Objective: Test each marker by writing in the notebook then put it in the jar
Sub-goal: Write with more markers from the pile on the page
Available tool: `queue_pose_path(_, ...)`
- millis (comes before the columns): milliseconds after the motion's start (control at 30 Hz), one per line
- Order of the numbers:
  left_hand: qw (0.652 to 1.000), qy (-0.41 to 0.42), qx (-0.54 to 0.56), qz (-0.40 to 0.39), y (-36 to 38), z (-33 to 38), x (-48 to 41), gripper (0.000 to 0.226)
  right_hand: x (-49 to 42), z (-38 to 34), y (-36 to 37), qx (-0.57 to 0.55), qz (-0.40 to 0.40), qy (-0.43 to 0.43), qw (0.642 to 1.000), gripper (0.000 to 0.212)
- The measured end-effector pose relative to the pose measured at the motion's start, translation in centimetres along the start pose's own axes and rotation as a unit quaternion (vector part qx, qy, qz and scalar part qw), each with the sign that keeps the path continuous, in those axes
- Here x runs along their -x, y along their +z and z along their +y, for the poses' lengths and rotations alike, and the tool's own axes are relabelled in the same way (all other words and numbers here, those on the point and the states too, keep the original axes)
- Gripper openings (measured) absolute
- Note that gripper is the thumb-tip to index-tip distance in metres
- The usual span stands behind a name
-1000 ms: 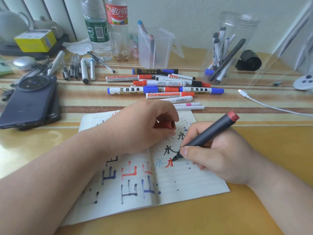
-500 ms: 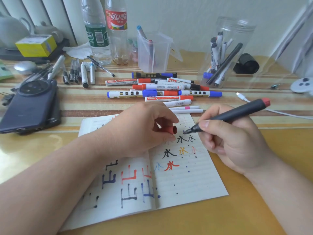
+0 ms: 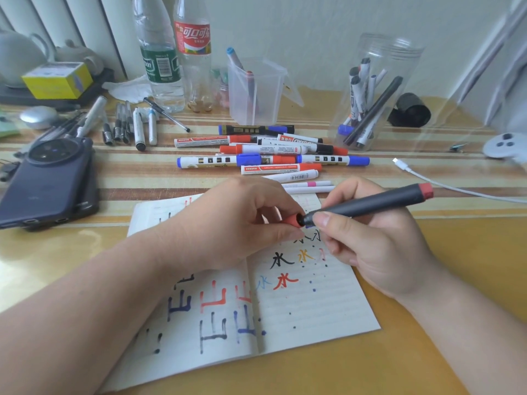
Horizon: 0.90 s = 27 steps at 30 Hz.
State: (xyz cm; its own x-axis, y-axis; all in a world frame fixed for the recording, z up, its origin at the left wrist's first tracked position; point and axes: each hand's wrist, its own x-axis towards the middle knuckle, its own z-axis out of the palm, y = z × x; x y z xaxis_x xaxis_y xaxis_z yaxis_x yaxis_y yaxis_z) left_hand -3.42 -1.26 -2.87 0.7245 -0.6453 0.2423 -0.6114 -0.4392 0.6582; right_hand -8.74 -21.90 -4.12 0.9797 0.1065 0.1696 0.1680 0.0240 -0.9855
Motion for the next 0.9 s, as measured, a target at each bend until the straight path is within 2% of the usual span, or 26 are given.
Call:
queue_pose_path(133, 1.0, 0.008, -0.009, 0.008, -0.1, 0.0, 0.1, 0.011, 0.0, -0.1, 0.0, 0.033, 0.001, -0.026, 0.999, 0.019)
queue_pose_path(267, 0.999, -0.037, -0.019, 0.005, 0.2, 0.4, 0.1, 0.012, -0.1, -0.2, 0.3, 0.03, -0.002, -0.025, 0.999, 0.023)
queue_pose_path(367, 0.998, -0.061, -0.007, 0.006, 0.5, 0.7, 0.2, 0.007, -0.1, -0.1, 0.3, 0.025, 0.005, -0.018, 1.0, 0.022)
queue_pose_path(700, 0.998, -0.029, -0.042, 0.039, 1.3, 1.0, 0.6, 0.01, -0.1, 0.5, -0.1, 0.073, 0.0, -0.029, 0.997, 0.02)
queue_pose_path(900, 0.996, -0.08, -0.03, 0.024, 1.1, 1.0, -0.2, 0.005, -1.0, 0.8, -0.1, 0.105, 0.017, -0.02, 0.994, 0.012)
